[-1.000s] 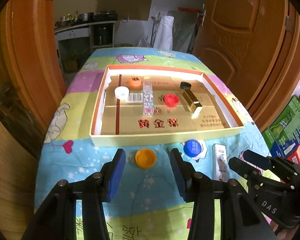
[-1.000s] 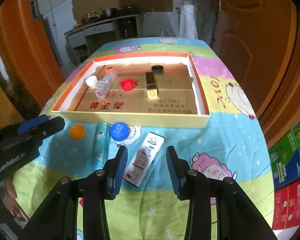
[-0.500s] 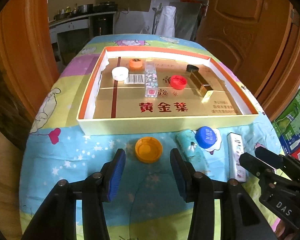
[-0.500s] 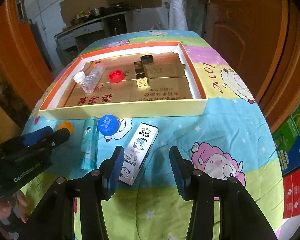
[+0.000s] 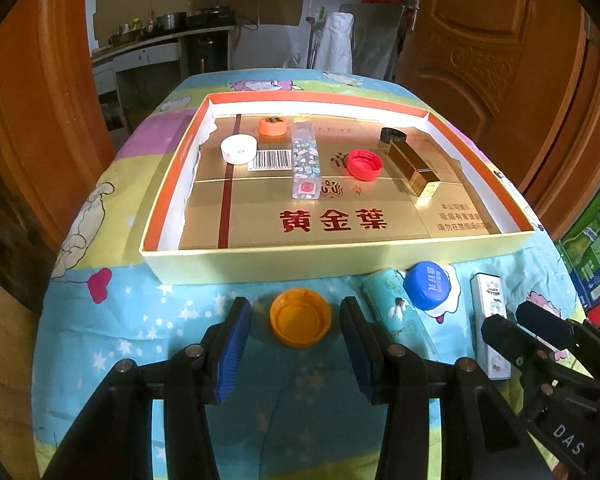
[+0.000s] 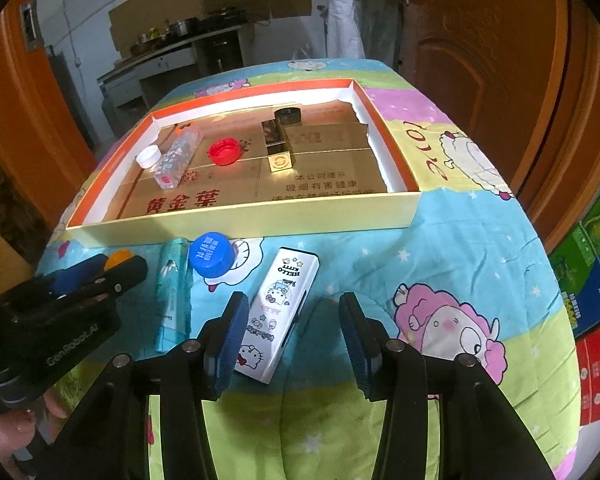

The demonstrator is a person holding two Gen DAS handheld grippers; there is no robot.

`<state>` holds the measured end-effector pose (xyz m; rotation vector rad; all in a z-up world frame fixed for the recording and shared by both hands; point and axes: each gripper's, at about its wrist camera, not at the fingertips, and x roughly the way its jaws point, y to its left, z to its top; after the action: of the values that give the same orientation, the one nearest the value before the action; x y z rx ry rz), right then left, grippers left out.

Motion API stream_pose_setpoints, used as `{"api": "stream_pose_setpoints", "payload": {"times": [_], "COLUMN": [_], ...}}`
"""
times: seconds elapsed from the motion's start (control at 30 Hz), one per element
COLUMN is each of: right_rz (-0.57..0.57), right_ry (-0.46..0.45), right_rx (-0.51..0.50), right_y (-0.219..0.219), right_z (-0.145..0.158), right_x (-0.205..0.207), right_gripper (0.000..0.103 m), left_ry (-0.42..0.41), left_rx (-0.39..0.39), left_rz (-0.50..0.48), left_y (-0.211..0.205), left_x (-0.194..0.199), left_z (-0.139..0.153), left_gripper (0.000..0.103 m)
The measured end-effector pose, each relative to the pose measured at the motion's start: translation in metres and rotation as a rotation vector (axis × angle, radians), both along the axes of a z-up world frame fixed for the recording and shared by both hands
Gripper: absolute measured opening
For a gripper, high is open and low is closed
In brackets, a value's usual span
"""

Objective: Organize rigid objects
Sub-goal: 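Grasp the orange cap with the left tool while the right tool grasps the white Hello Kitty box, then lift the orange cap and Hello Kitty box toward the cardboard box with both tools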

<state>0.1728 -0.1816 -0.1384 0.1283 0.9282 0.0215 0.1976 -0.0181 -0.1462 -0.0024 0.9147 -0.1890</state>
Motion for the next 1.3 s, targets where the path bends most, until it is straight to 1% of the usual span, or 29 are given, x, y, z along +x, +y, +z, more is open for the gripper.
{"api": "stream_pose_setpoints", "payload": {"times": [0.17, 0.27, 0.3, 0.33, 0.37, 0.4, 0.47, 0.53, 0.83, 0.97, 1.3], "right_rz": [0.012, 0.022, 0.024, 0.026, 0.028, 0.028, 0.030, 0.031, 0.036, 0.039, 0.049], "right_ry": [0.017, 0.017, 0.017, 0.017, 0.016, 0.017, 0.016, 0.016, 0.012, 0.009, -0.014], "right_rx": [-0.004, -0.038, -0.043, -0.040, -0.033, -0.031, -0.037, -0.043, -0.045, -0.042, -0.040], "right_y": [0.006, 0.012, 0.013, 0.013, 0.012, 0.012, 0.012, 0.012, 0.013, 0.012, 0.011], "right_z": [-0.005, -0.007, -0.008, -0.008, -0.008, -0.008, -0.007, -0.007, -0.007, -0.006, 0.003], "right_x": [0.003, 0.002, 0.002, 0.002, 0.002, 0.002, 0.001, 0.001, 0.001, 0.001, -0.004], "right_gripper": [0.049, 0.049, 0.047, 0.045, 0.040, 0.038, 0.033, 0.032, 0.031, 0.028, 0.028], "left_ry": [-0.014, -0.014, -0.015, -0.017, -0.019, -0.018, -0.017, -0.019, -0.018, -0.018, -0.040], "left_rx": [0.047, 0.060, 0.060, 0.060, 0.059, 0.045, 0.027, 0.020, -0.011, -0.014, -0.035], "left_rz": [-0.007, -0.005, -0.002, 0.003, 0.008, 0.011, 0.010, 0.010, 0.017, 0.018, 0.019], "left_y": [-0.006, -0.008, -0.008, -0.007, -0.006, -0.003, 0.000, 0.001, 0.005, 0.005, 0.008], "left_x": [0.000, 0.001, 0.001, 0.001, 0.000, 0.001, 0.001, 0.001, 0.001, 0.000, -0.006], "left_z": [-0.002, -0.002, -0.002, -0.002, -0.001, -0.001, -0.001, -0.001, -0.001, 0.000, 0.014], "left_gripper": [0.046, 0.046, 0.043, 0.036, 0.031, 0.030, 0.030, 0.030, 0.030, 0.030, 0.030]}}
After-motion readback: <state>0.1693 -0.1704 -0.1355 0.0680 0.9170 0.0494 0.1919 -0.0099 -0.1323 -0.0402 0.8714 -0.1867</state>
